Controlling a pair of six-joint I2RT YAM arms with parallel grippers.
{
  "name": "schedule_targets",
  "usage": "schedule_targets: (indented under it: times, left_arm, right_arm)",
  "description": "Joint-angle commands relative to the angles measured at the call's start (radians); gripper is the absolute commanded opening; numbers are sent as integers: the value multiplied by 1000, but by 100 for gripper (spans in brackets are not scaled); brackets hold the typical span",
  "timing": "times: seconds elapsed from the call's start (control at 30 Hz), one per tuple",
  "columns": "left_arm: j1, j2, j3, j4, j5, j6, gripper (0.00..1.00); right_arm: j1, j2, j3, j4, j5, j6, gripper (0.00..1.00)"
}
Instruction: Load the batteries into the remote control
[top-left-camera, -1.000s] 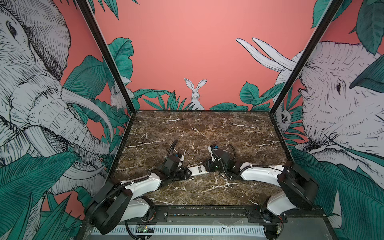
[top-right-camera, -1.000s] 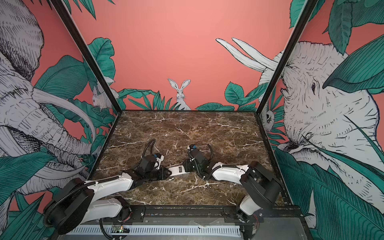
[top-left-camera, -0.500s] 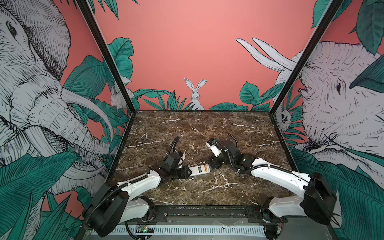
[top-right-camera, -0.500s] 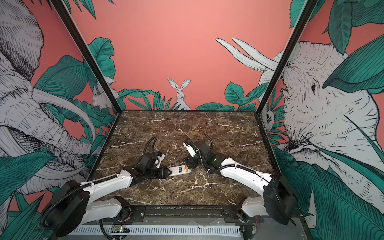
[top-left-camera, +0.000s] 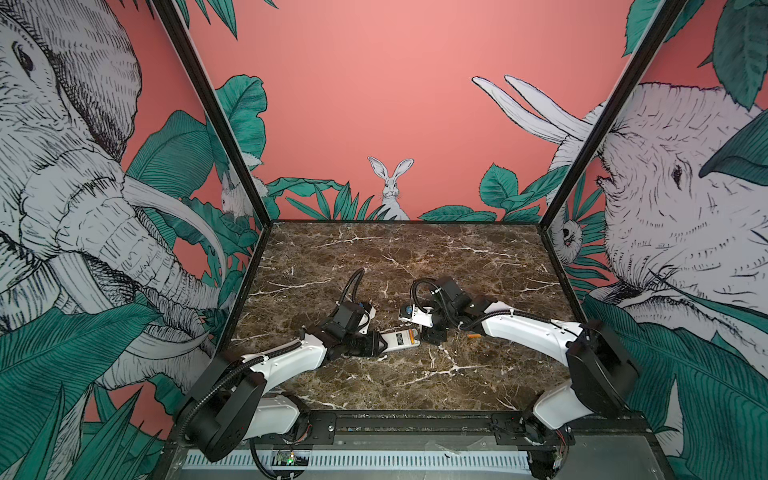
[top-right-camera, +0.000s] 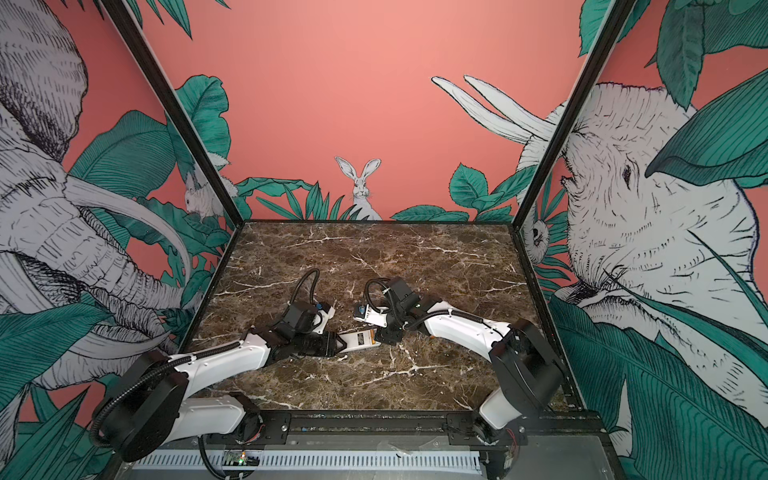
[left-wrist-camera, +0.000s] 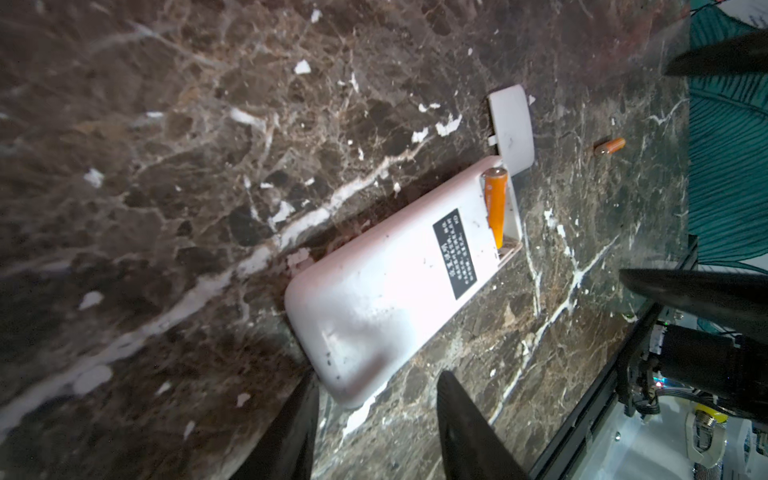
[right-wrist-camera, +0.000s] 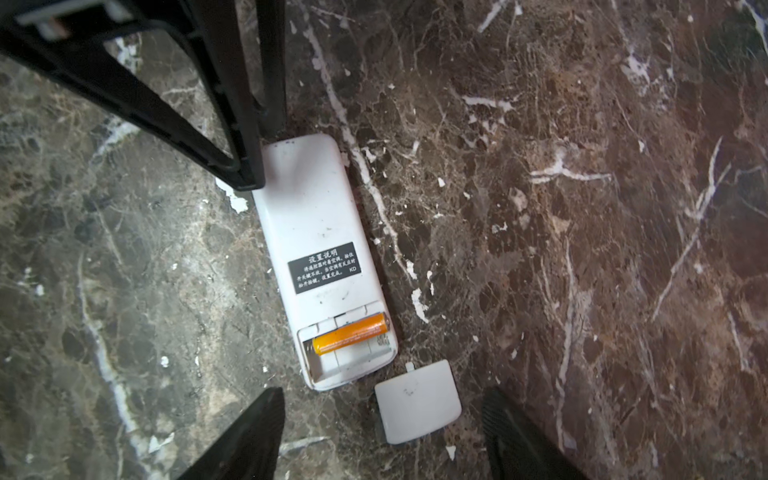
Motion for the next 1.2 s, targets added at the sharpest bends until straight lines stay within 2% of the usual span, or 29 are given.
schedule_targets:
  times: [0.0, 0.6, 1.17]
  left_arm:
    - [9, 7, 22, -30, 8, 12, 47]
    - [8, 54, 30, -48, -49, 15, 34]
    - [10, 61, 24, -33, -45, 7, 31]
  right_arm:
    - [-4, 30, 44, -9, -17, -120, 71]
    - [-3, 139, 76, -11, 16, -193, 59]
    - [20, 189, 106, -32, 29, -228, 42]
